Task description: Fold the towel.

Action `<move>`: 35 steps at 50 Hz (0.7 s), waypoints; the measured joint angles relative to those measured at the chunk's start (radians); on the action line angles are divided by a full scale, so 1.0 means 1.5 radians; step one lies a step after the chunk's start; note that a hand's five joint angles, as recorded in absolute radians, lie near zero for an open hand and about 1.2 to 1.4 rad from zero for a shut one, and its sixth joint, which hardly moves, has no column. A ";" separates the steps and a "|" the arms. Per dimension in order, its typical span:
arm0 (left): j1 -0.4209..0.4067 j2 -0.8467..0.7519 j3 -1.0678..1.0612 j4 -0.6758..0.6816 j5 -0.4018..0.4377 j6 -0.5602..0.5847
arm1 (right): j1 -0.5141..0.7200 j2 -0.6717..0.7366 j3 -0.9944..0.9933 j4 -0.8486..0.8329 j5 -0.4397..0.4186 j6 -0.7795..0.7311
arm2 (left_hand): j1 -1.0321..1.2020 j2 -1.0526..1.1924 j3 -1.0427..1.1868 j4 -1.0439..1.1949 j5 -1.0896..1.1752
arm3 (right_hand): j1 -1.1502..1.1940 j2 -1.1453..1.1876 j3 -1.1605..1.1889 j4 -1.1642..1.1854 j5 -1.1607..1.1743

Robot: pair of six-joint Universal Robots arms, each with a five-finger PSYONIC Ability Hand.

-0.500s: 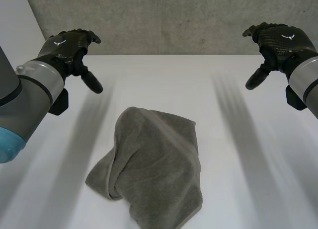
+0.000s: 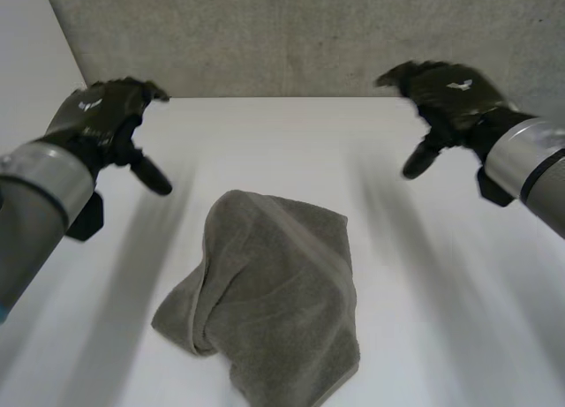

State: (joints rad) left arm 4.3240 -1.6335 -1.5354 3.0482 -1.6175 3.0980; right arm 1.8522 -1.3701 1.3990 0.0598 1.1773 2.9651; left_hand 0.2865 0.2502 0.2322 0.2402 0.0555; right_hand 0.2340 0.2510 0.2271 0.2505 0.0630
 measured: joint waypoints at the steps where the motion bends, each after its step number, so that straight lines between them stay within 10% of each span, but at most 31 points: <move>1: 0.004 0.006 -0.013 0.003 0.001 0.000 | 0.001 0.004 -0.001 0.002 -0.023 -0.002 | 0.000 0.000 0.000 0.000 0.000 | 0.000 0.000 0.000 0.000 0.000; 10: 0.057 0.044 -0.191 0.061 0.021 0.000 | 0.067 0.114 -0.069 0.055 -0.204 -0.024 | 0.000 0.000 0.000 0.000 0.001 | 0.000 0.000 0.000 0.000 0.000; 26: 0.109 0.032 -0.262 0.119 0.048 -0.005 | 0.237 0.381 -0.206 0.090 -0.084 -0.188 | 0.000 0.000 0.000 0.000 0.000 | 0.036 0.026 0.000 0.000 0.031; 35: 0.111 0.035 -0.258 0.119 0.049 -0.006 | 0.259 0.400 -0.216 0.063 -0.067 -0.194 | 0.000 0.000 0.000 0.000 0.000 | 0.548 0.567 0.000 0.000 0.549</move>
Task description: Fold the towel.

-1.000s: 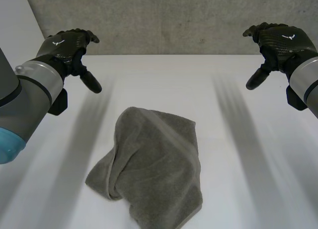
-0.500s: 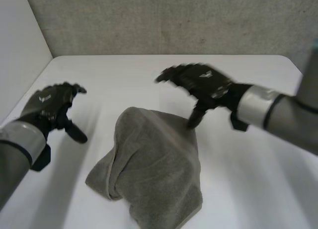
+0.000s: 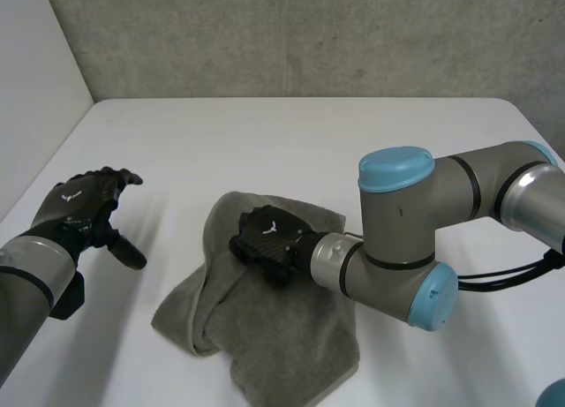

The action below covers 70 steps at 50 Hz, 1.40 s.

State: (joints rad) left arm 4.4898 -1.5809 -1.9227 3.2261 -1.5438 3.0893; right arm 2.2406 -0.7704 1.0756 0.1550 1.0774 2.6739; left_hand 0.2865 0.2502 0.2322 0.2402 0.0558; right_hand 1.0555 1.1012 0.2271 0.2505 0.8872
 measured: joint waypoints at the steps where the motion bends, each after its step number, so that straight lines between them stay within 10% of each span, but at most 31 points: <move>1: 0.000 0.000 0.000 0.000 0.000 0.000 | 0.000 -0.005 0.002 -0.007 0.004 0.001 | 0.000 0.000 0.000 0.000 0.000 | 0.070 0.068 0.000 0.000 0.069; 19: -0.026 -0.005 0.018 0.000 0.001 0.003 | -0.206 -0.239 0.267 -0.040 0.091 -0.068 | 0.000 0.000 0.000 0.000 0.000 | 0.178 0.137 0.000 0.000 0.184; 27: -0.043 -0.013 0.020 0.001 0.001 0.004 | -0.215 -0.286 0.329 -0.046 0.032 -0.089 | 0.000 0.000 0.000 0.000 0.000 | -0.261 -0.303 0.000 0.000 -0.275; 32: -0.043 -0.015 0.020 0.001 0.000 0.003 | -0.121 -0.263 0.263 -0.069 0.017 -0.033 | 0.000 0.000 0.000 0.000 0.000 | -0.502 -0.548 0.000 0.000 -0.548; 49: -0.037 -0.010 0.015 0.012 0.000 0.002 | 0.031 0.030 -0.079 -0.012 0.037 0.028 | 0.000 0.000 0.000 0.000 0.000 | -0.547 -0.572 0.000 0.000 -0.550; 63: -0.037 -0.011 0.011 0.019 0.000 0.002 | 0.050 0.117 -0.148 -0.011 0.082 0.027 | 0.000 0.000 0.000 0.000 0.000 | 0.117 0.062 0.000 0.000 0.023; 70: -0.037 -0.012 0.013 0.019 0.000 0.002 | 0.043 0.058 -0.137 -0.022 0.092 0.036 | 0.000 0.000 0.000 0.000 0.000 | 0.177 0.124 0.000 0.000 0.165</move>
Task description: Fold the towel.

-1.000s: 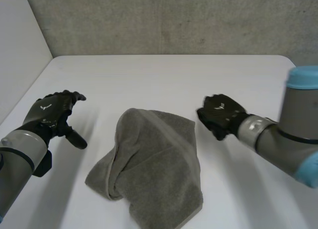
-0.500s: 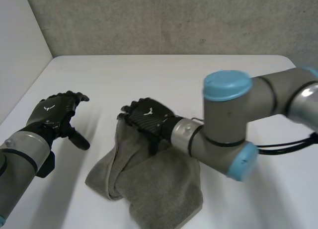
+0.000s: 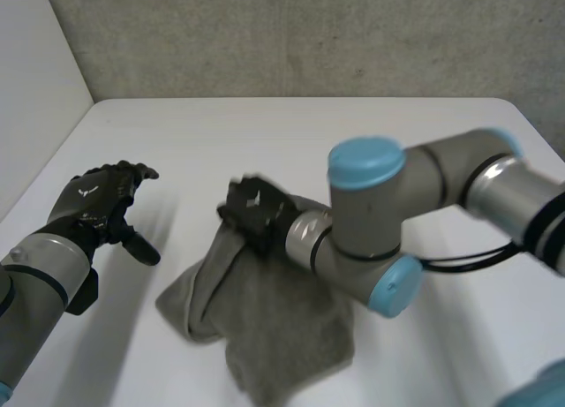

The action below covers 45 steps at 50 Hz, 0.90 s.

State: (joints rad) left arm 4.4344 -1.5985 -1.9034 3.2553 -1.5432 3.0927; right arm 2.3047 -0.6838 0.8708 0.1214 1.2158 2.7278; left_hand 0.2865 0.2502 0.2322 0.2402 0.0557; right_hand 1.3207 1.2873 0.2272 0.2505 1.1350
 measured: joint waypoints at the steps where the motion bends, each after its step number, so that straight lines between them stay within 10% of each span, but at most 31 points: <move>1: 0.000 0.000 0.002 0.000 0.000 0.000 | -0.006 -0.026 0.008 -0.009 0.008 0.008 | 0.000 0.000 0.000 0.000 0.000 | 0.000 0.000 0.000 0.000 0.000; 14: -0.011 0.004 0.024 0.000 0.000 0.002 | -0.113 -0.352 0.324 -0.141 0.075 0.100 | 0.000 0.000 0.000 0.000 0.000 | 0.000 0.003 0.000 0.000 0.000; 24: -0.045 -0.023 0.021 -0.001 0.001 0.003 | -0.245 -0.425 0.622 -0.098 0.015 -0.138 | 0.000 0.000 0.000 0.000 0.000 | -0.310 -0.308 0.000 0.000 -0.308; 31: -0.098 -0.070 0.040 -0.002 0.002 0.003 | -0.324 -0.467 0.620 -0.033 -0.008 -0.200 | 0.000 0.000 0.000 0.000 0.000 | -0.637 -0.627 0.000 0.000 -0.669; 45: -0.222 -0.133 0.092 -0.001 0.001 0.004 | -0.325 -0.500 0.532 -0.028 -0.059 -0.042 | 0.000 0.000 0.000 0.000 0.000 | -0.648 -0.628 0.000 0.000 -0.679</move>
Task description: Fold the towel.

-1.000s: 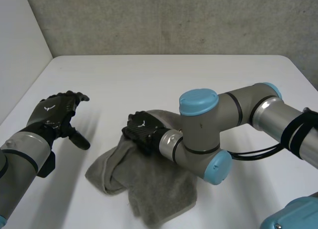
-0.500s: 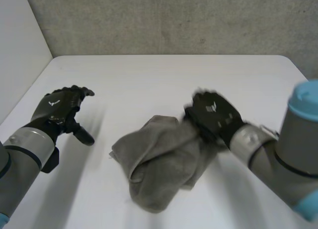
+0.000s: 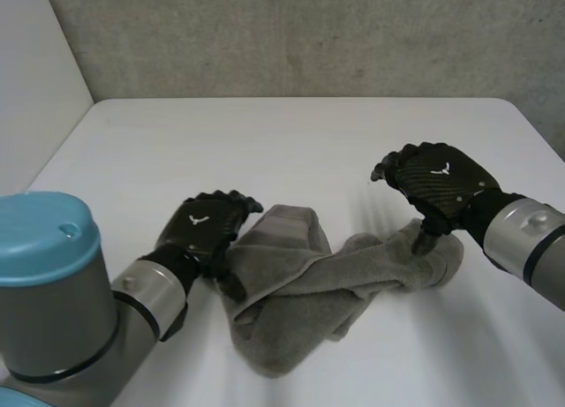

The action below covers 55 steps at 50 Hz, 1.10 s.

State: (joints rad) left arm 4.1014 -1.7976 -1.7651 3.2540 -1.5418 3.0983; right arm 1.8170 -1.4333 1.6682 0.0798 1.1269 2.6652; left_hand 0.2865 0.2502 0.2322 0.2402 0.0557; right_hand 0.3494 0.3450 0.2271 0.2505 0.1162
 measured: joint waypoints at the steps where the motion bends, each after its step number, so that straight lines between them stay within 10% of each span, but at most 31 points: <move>1: -0.003 -0.003 0.002 0.000 0.000 0.000 | 0.001 0.007 -0.004 0.000 -0.001 0.002 | 0.000 0.000 0.000 0.000 0.000 | 0.000 0.000 0.000 0.000 0.000; 20: -0.039 -0.137 0.062 0.016 -0.026 -0.002 | 0.008 0.306 -0.244 0.163 -0.065 -0.008 | 0.023 0.048 0.000 0.000 0.068 | 0.055 0.058 0.000 0.000 0.114; 29: -0.042 -0.174 0.106 0.021 -0.024 0.000 | 0.007 0.329 -0.264 0.245 -0.088 -0.079 | 0.518 0.549 0.000 0.000 0.557 | 0.593 0.605 0.000 0.000 0.646; 36: -0.023 -0.175 0.197 0.019 -0.020 0.010 | 0.009 0.311 -0.326 0.242 -0.108 -0.082 | 0.664 0.701 0.000 0.000 0.721 | 0.635 0.621 0.000 0.000 0.682; 45: 0.046 -0.114 0.434 0.024 -0.003 0.076 | 0.021 0.169 -0.443 -0.013 -0.074 0.139 | 0.664 0.700 0.000 0.000 0.721 | 0.635 0.621 0.000 0.000 0.682; 55: 0.059 0.020 0.474 0.131 0.074 0.075 | -0.014 -0.024 -0.290 -0.351 -0.034 0.420 | 0.671 0.700 0.000 0.000 0.732 | 0.635 0.625 0.000 0.000 0.682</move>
State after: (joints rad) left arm 4.1903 -1.7670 -1.0542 3.4502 -1.4310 3.2113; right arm 1.7965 -1.4700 1.2334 -0.4465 1.0759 3.2945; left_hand 1.2929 1.3006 0.2322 0.2402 1.1540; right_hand 1.3017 1.2826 0.2271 0.2505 1.1390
